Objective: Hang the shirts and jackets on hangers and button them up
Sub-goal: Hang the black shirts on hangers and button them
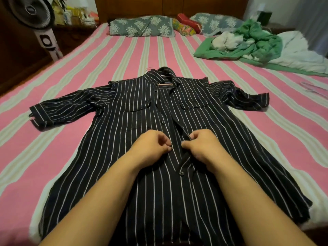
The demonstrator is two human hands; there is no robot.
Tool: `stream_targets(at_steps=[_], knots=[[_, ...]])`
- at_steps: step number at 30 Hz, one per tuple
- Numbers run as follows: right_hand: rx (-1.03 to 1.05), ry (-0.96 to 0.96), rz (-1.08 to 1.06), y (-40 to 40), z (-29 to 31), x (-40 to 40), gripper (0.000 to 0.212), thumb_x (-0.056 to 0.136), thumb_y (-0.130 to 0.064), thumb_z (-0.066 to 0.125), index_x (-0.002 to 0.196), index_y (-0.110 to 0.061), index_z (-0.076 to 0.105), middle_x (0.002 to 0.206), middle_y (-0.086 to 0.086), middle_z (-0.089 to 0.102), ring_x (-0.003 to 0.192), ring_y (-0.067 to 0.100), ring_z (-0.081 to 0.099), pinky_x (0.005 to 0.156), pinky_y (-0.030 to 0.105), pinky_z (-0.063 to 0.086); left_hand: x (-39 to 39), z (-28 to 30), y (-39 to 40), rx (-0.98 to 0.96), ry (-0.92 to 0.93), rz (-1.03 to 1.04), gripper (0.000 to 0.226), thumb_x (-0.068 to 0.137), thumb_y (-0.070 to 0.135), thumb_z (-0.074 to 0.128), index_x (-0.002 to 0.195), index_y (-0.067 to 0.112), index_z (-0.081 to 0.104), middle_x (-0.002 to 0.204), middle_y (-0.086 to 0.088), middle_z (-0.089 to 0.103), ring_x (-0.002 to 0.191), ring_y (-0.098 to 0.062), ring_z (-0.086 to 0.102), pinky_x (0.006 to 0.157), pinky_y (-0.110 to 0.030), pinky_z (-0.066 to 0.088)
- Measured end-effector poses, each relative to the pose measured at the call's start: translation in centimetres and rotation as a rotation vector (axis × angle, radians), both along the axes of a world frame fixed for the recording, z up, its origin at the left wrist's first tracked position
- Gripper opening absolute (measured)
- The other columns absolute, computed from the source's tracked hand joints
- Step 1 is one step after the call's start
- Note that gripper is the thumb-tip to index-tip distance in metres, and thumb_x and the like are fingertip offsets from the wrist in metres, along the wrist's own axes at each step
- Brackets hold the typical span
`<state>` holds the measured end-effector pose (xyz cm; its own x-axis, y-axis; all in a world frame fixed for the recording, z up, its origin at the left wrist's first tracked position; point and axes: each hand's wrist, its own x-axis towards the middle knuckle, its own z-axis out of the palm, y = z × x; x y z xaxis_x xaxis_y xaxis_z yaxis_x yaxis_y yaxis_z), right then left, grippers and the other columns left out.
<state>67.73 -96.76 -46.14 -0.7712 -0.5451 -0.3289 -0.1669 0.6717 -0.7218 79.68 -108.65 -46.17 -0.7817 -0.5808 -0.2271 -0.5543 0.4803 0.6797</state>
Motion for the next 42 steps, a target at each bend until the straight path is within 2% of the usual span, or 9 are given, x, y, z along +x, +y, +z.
stream_targets(at_steps=[3,7,10,13,17,26,30,35,42], knots=[[-0.155,-0.252,0.016,0.9,0.7,-0.4,0.027,0.089,-0.019,0.075,0.07,-0.019,0.055,0.067,0.006,0.061,0.055,0.017,0.059,0.055,0.032,0.053,0.7,-0.4,0.2,0.022,0.053,-0.047,0.008,0.091,0.02,0.075,0.095,0.027,0.074,0.087,0.009,0.07,0.082,-0.003,0.065,0.074,-0.017,0.048],[-0.197,-0.493,0.073,1.2,1.3,-0.7,0.026,0.088,-0.017,0.076,0.074,-0.018,0.054,0.063,0.002,0.058,0.048,0.01,0.049,0.046,0.024,0.041,0.1,-0.8,0.8,-0.093,0.025,-0.014,0.007,0.092,0.029,0.071,0.086,0.031,0.068,0.085,0.011,0.068,0.085,-0.007,0.064,0.085,-0.035,0.055],[-0.283,-0.601,0.02,0.5,1.5,0.0,0.028,0.089,-0.007,0.074,0.08,-0.015,0.049,0.056,0.0,0.061,0.051,0.011,0.058,0.049,0.026,0.055,-0.3,-0.7,0.9,-0.118,0.016,0.022,0.01,0.092,0.03,0.07,0.083,0.029,0.068,0.084,0.01,0.068,0.087,-0.011,0.065,0.088,-0.042,0.055],[-0.277,-0.557,0.03,0.0,1.5,1.1,0.017,0.091,-0.006,0.071,0.084,-0.009,0.056,0.061,0.003,0.066,0.059,0.016,0.065,0.066,0.034,0.061,-0.4,-0.6,1.0,-0.127,-0.018,0.051,0.015,0.093,0.031,0.069,0.078,0.031,0.066,0.084,0.008,0.069,0.086,-0.014,0.066,0.086,-0.041,0.056],[-0.237,-0.443,0.027,-0.3,1.1,1.8,0.012,0.091,-0.005,0.069,0.083,-0.007,0.06,0.072,0.01,0.06,0.052,0.014,0.056,0.056,0.03,0.056,-0.9,-0.4,1.4,-0.193,-0.068,0.098,0.018,0.095,0.031,0.063,0.077,0.029,0.063,0.09,0.0,0.069,0.086,-0.021,0.066,0.078,-0.037,0.055],[-0.292,-0.495,-0.037,-0.3,0.0,1.1,0.005,0.097,-0.006,0.063,0.097,-0.008,0.059,0.066,0.002,0.055,0.046,0.007,0.05,0.042,0.021,0.045,-0.3,-0.5,1.3,0.397,0.2,0.286,0.013,0.093,-0.003,0.065,0.086,0.007,0.068,0.065,-0.008,0.066,0.055,-0.014,0.063,0.07,-0.031,0.059],[-0.332,-0.429,-0.066,-0.4,-0.3,1.6,0.008,0.092,-0.005,0.07,0.096,-0.009,0.064,0.071,0.004,0.06,0.049,0.008,0.051,0.045,0.022,0.048,0.0,-1.1,1.1,0.518,0.266,0.336,0.016,0.092,-0.008,0.064,0.085,0.005,0.071,0.068,-0.01,0.069,0.059,-0.017,0.064,0.073,-0.033,0.06],[-0.362,-0.402,-0.1,-0.7,-0.6,2.2,0.009,0.09,-0.003,0.072,0.089,-0.009,0.065,0.067,0.005,0.063,0.048,0.009,0.054,0.048,0.024,0.052,0.2,-0.9,0.8,0.657,0.308,0.352,0.016,0.091,-0.013,0.063,0.087,0.0,0.07,0.07,-0.013,0.068,0.058,-0.015,0.065,0.057,-0.022,0.058],[-0.355,-0.436,-0.116,-0.6,-0.5,2.1,0.008,0.09,-0.001,0.071,0.088,-0.006,0.065,0.067,0.007,0.064,0.047,0.009,0.057,0.045,0.022,0.052,0.3,-0.6,0.7,0.684,0.309,0.346,0.014,0.091,-0.013,0.063,0.088,0.0,0.069,0.063,-0.009,0.068,0.056,-0.015,0.065,0.055,-0.022,0.057]])
